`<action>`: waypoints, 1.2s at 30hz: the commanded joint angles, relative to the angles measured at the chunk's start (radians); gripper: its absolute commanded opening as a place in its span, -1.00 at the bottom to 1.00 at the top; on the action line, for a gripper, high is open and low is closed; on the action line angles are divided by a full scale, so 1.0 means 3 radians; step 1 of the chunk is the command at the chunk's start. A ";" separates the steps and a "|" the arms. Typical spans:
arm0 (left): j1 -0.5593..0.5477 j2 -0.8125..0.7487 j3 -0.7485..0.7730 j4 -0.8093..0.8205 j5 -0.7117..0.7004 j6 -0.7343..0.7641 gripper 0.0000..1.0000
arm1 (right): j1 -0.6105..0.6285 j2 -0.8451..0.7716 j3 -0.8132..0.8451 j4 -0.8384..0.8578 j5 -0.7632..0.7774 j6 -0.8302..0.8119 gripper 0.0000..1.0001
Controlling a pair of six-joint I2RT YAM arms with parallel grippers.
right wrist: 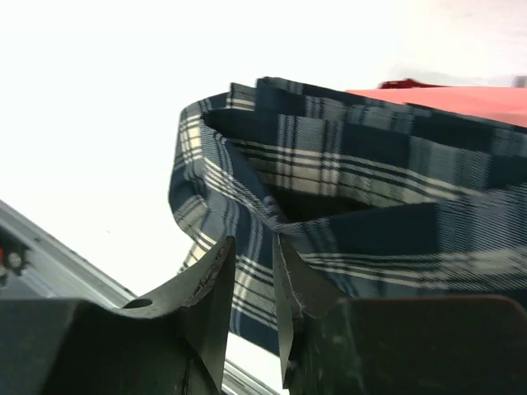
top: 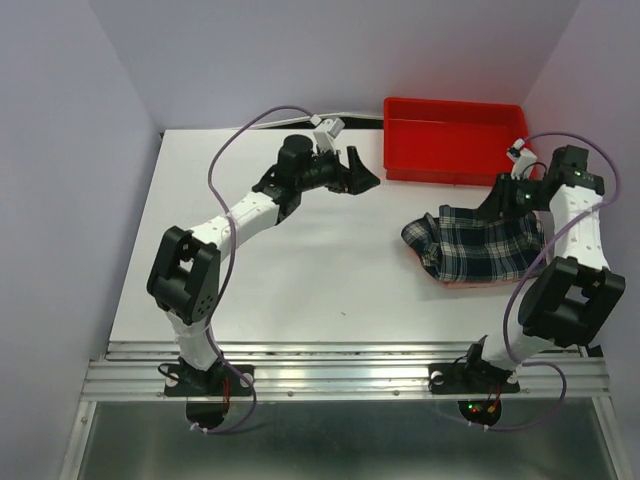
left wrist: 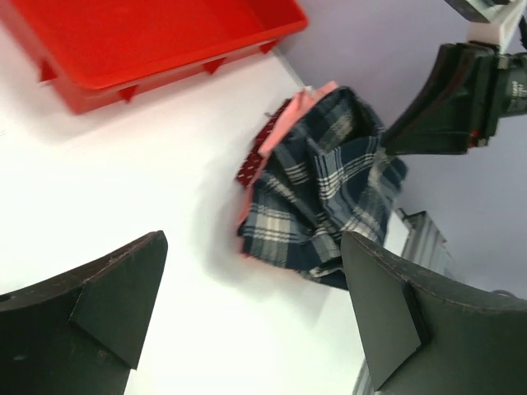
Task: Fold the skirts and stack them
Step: Neatly place the folded skirt to the corner
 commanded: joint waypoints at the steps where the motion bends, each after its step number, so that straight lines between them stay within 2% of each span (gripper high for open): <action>1: 0.0216 -0.0134 -0.0117 -0.0301 0.0008 0.0281 0.97 | 0.0157 0.0105 -0.0238 0.0558 -0.0119 0.0541 -0.39; 3: 0.0293 -0.0155 -0.0178 -0.0347 -0.0023 0.0311 0.97 | 0.0158 0.0314 -0.0264 0.0982 -0.0114 0.0807 -0.39; 10: 0.0559 -0.0292 -0.0362 -0.0475 -0.0059 0.0449 0.97 | 0.0158 0.0872 -0.0223 0.1560 0.0055 0.1089 -0.35; 15: 0.0626 -0.0436 -0.0393 -0.0674 -0.0161 0.0781 0.97 | 0.0158 0.1042 -0.0075 0.1613 0.0081 0.1146 -0.27; 18: 0.0697 -0.0385 -0.0139 -0.1153 -0.0298 0.0991 0.97 | 0.0188 0.0965 0.0083 0.1506 0.0019 0.1140 0.10; 19: 0.0723 -0.0314 0.0110 -0.1342 -0.0340 0.1199 0.97 | 0.0189 0.0909 0.0144 0.1450 0.0019 0.1115 0.40; 21: 0.0794 -0.0237 0.0372 -0.1847 -0.0457 0.1410 0.97 | 0.0326 0.0711 0.0272 0.1419 0.0085 0.1084 0.73; 22: 0.0896 -0.0201 0.0495 -0.1977 -0.0473 0.1487 0.97 | 0.0382 0.0649 0.0384 0.1403 0.0167 0.1079 0.98; 25: 0.1197 -0.0043 0.1082 -0.2458 -0.0198 0.1737 0.97 | 0.0704 0.0464 0.0502 0.1352 0.0290 0.1038 1.00; 27: 0.1331 0.0019 0.1237 -0.2643 -0.0141 0.1794 0.97 | 0.0919 0.0408 0.0498 0.1347 0.0336 0.1053 1.00; 31: 0.1515 0.0009 0.1589 -0.2883 -0.0161 0.2034 0.97 | 0.1700 0.0356 0.0299 0.1596 0.0591 0.1064 1.00; 34: 0.1520 -0.0006 0.1678 -0.3231 -0.0253 0.2377 0.97 | 0.2008 0.0443 0.0211 0.1618 0.0638 0.1089 1.00; 36: 0.1515 -0.0154 0.1438 -0.3282 -0.0330 0.2443 0.97 | 0.2248 0.0494 0.0125 0.1623 0.0623 0.1089 1.00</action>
